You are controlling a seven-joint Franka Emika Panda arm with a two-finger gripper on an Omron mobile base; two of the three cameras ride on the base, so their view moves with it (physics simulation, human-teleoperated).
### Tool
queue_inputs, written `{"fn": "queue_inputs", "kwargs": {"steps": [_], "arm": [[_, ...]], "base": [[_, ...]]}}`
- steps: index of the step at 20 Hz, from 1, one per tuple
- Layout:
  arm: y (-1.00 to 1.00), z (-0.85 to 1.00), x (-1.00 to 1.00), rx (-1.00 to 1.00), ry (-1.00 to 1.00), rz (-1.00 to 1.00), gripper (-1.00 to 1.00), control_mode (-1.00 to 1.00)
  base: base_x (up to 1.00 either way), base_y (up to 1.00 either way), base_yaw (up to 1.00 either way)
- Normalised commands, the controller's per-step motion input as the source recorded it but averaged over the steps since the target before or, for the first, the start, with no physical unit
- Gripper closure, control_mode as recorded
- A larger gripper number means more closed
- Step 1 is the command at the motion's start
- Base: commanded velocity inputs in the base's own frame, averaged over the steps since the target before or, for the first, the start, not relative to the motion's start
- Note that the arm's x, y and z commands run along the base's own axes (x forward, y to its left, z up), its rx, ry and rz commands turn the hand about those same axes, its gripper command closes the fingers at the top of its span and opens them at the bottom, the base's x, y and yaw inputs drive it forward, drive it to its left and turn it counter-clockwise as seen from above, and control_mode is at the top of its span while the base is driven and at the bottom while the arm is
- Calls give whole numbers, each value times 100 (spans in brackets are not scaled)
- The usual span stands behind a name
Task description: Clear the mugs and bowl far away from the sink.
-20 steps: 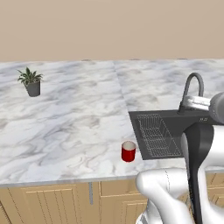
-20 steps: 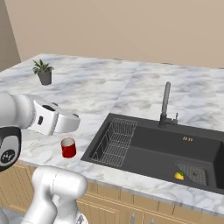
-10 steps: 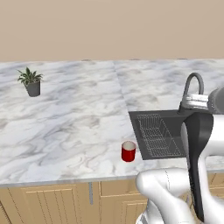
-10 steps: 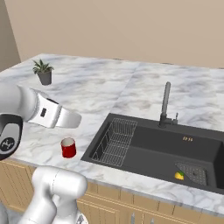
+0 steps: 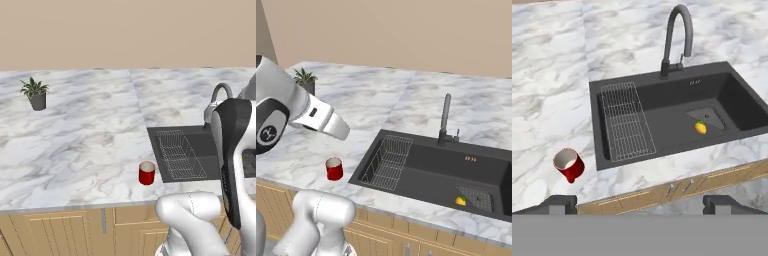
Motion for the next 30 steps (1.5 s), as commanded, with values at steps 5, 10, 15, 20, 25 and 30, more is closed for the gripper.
{"fn": "queue_inputs", "kwargs": {"steps": [5, 10, 15, 20, 25, 30], "arm": [[21, 0, 0, 15, 24, 9, -100, -100], [28, -9, 0, 14, 18, 14, -100, -100], [40, -38, 0, 4, 9, 12, -100, -100], [40, -63, 0, -1, 0, 14, -100, -100], [37, -46, 0, -3, 0, 15, -100, -100], [29, -38, 0, 0, 1, 15, -100, -100]], "base": [[0, 0, 0], [0, 0, 0], [0, 0, 0], [0, 0, 0], [0, 0, 0], [0, 0, 0]]}}
